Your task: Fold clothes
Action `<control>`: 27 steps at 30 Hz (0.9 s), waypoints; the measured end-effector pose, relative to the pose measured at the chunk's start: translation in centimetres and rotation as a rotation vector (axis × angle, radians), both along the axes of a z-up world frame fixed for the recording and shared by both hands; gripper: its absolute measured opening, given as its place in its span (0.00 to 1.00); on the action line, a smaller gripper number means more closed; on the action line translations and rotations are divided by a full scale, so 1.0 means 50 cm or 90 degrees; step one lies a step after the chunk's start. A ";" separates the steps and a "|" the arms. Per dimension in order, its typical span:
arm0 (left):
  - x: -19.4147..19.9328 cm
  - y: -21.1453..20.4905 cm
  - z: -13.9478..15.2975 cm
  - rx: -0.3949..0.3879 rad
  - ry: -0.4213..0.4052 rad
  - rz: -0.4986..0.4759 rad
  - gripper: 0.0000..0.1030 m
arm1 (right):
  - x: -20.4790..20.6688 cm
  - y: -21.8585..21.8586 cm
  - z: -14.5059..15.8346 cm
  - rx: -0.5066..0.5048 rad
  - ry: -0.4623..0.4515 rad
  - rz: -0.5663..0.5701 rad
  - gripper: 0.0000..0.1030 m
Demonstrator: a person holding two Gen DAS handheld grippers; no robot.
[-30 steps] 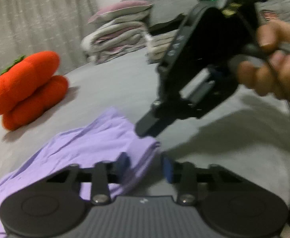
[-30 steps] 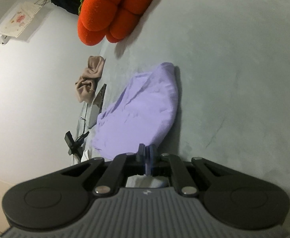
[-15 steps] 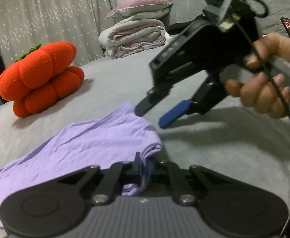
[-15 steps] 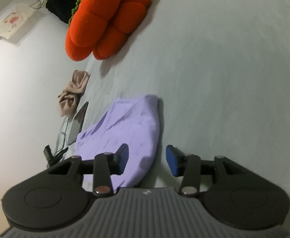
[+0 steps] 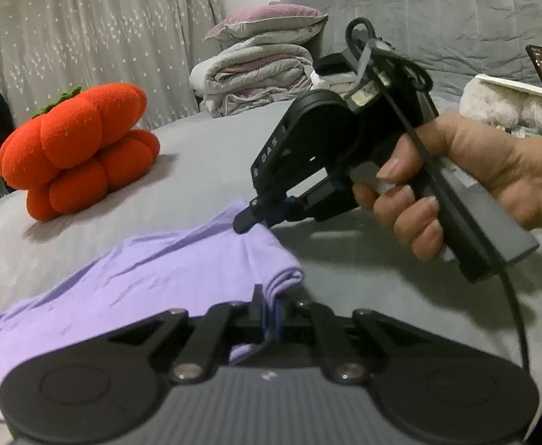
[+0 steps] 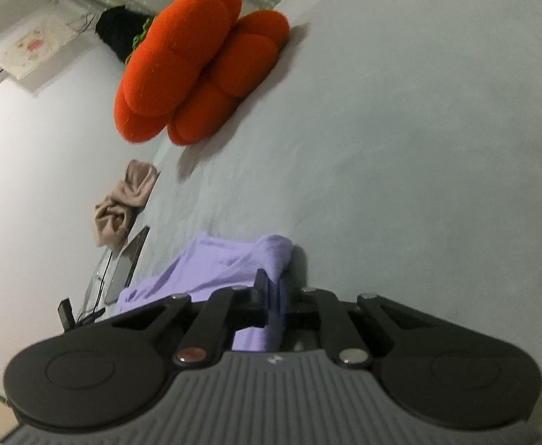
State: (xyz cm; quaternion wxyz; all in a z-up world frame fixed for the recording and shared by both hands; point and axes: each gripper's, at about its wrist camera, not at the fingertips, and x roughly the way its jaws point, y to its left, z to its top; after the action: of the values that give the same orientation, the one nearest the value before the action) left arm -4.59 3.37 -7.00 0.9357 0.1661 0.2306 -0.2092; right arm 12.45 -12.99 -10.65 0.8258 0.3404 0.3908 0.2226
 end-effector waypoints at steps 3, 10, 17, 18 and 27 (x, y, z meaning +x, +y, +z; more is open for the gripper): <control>0.001 -0.005 0.009 -0.004 -0.006 0.002 0.03 | -0.004 -0.007 0.008 -0.007 -0.008 -0.009 0.06; 0.001 -0.029 0.024 -0.018 -0.005 -0.017 0.03 | -0.014 -0.037 0.024 -0.005 -0.015 -0.028 0.06; -0.009 -0.089 0.030 -0.033 0.005 -0.063 0.03 | -0.031 -0.099 0.033 -0.009 -0.011 -0.056 0.06; -0.010 -0.098 0.029 -0.033 0.007 -0.069 0.03 | -0.035 -0.107 0.034 -0.010 -0.010 -0.059 0.06; -0.019 -0.168 0.024 -0.044 0.027 -0.115 0.03 | -0.064 -0.175 0.043 -0.022 -0.015 -0.090 0.06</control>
State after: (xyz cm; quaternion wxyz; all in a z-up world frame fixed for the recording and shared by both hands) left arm -5.56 -5.02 -5.81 0.9130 0.1491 0.2272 -0.3041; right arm 9.24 -21.72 -8.51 0.8496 0.3502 0.3598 0.1613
